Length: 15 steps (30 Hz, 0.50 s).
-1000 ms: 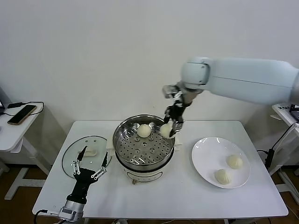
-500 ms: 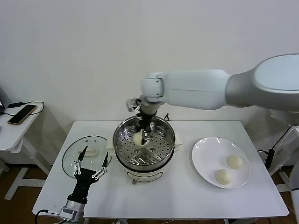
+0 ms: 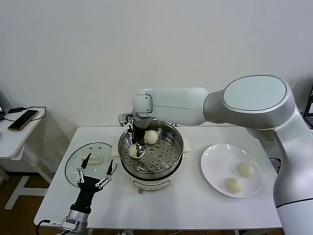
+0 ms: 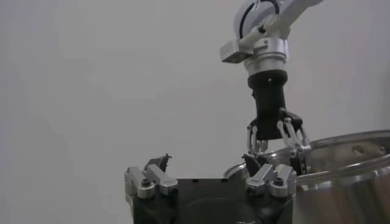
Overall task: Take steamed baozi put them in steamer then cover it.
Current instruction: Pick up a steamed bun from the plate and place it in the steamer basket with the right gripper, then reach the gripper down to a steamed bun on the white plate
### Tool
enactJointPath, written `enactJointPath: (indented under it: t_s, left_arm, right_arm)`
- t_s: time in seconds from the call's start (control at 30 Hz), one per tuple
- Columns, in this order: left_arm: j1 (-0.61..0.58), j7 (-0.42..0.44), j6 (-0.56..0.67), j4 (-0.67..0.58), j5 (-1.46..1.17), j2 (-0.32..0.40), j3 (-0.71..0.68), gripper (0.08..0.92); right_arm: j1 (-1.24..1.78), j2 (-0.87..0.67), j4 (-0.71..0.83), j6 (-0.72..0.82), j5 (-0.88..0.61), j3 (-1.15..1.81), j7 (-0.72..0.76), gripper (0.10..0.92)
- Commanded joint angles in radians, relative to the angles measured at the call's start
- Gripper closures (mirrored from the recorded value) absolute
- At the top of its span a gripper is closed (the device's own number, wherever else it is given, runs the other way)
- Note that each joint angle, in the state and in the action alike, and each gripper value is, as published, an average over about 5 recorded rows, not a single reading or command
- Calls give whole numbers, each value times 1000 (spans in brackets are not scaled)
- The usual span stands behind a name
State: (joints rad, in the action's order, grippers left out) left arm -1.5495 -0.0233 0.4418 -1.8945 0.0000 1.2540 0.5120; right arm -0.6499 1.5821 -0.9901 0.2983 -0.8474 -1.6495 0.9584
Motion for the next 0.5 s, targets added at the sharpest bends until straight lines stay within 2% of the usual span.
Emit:
enactJointPath:
  t_s: [0.03, 0.23, 0.5]
  left_arm:
    - [0, 0, -1, 1, 0, -1, 1, 177]
    - [-1, -1, 0, 4, 0, -2, 1, 177]
    - [4, 0, -2, 4, 2, -4, -5, 177]
  right_arm:
    - [22, 18, 23, 0, 21, 5, -1, 330]
    - [-75, -120, -133, 1, 93, 31, 43, 215]
    - [-249, -462, -380, -21, 195, 35, 149, 203]
